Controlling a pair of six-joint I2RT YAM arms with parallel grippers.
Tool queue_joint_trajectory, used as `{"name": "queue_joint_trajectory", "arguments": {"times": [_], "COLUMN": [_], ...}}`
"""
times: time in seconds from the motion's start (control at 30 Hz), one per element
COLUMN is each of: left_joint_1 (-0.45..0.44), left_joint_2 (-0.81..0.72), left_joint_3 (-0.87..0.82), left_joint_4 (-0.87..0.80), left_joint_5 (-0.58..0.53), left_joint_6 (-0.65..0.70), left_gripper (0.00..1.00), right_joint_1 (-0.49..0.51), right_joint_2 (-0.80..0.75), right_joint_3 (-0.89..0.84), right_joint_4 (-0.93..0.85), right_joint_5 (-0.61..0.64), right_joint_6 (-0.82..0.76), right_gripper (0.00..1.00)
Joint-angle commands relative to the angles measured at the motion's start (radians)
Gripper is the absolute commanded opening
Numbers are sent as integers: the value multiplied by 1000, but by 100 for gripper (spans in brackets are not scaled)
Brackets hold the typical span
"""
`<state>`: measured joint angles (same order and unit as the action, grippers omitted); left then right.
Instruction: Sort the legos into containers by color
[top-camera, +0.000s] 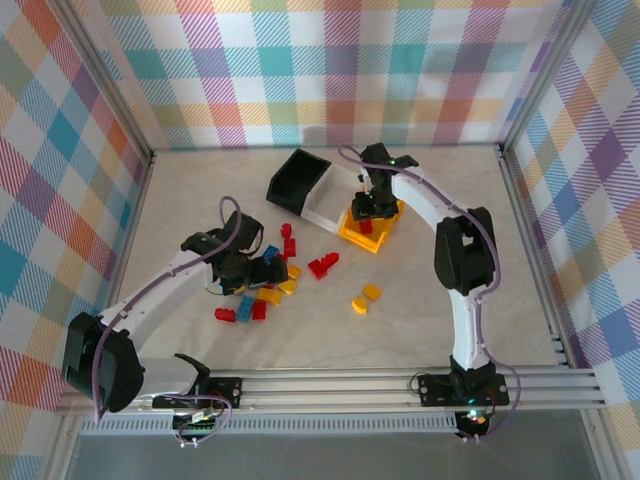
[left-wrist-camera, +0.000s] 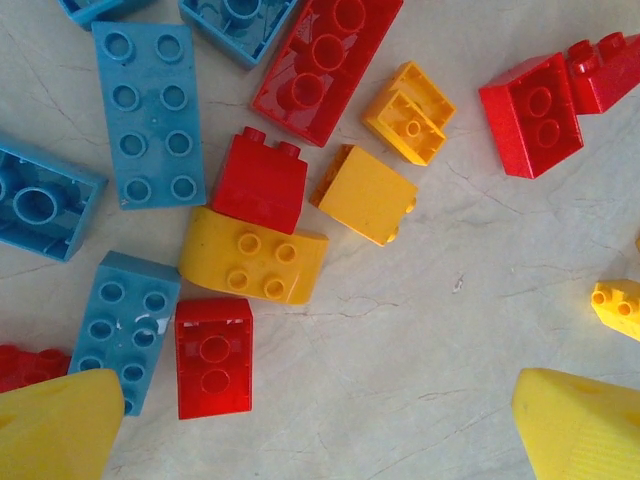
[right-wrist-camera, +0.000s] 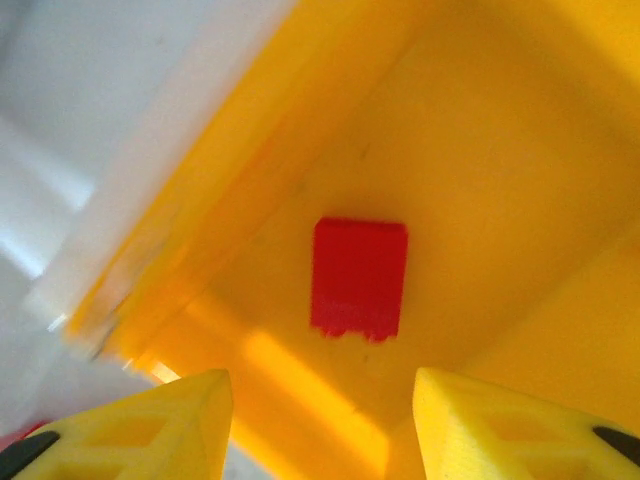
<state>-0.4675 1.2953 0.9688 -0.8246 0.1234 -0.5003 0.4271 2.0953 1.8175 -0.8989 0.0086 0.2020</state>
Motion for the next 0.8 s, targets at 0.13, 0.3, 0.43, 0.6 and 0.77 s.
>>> {"name": "queue_joint_trajectory", "arguments": {"times": [0.13,0.3,0.43,0.6,0.77], "left_joint_1": [12,35,52,67,94], "left_joint_2": [11,-10,-35,-102,-160], "left_joint_3": [4,-11,-17,-35,-67], "left_joint_4": [52,54,42,9,-12], "left_joint_5": [-5,-46,-61,-108,-98], "left_joint_6": [-24,-55,-60,-69,-73], "left_gripper": [100,99,99,99,100], "right_joint_1": [180,280,354,364,365], "right_joint_2": [-213,-247,-235,-182,-80], "right_joint_3": [-153,-281,-346,-378,-318], "right_joint_4": [-30,-13,24,90,88], "right_joint_5": [-21,-99,-136,-161,-145], "right_joint_6": [-7,59,86,96,60], "right_gripper": [59,62,66,67,67]}}
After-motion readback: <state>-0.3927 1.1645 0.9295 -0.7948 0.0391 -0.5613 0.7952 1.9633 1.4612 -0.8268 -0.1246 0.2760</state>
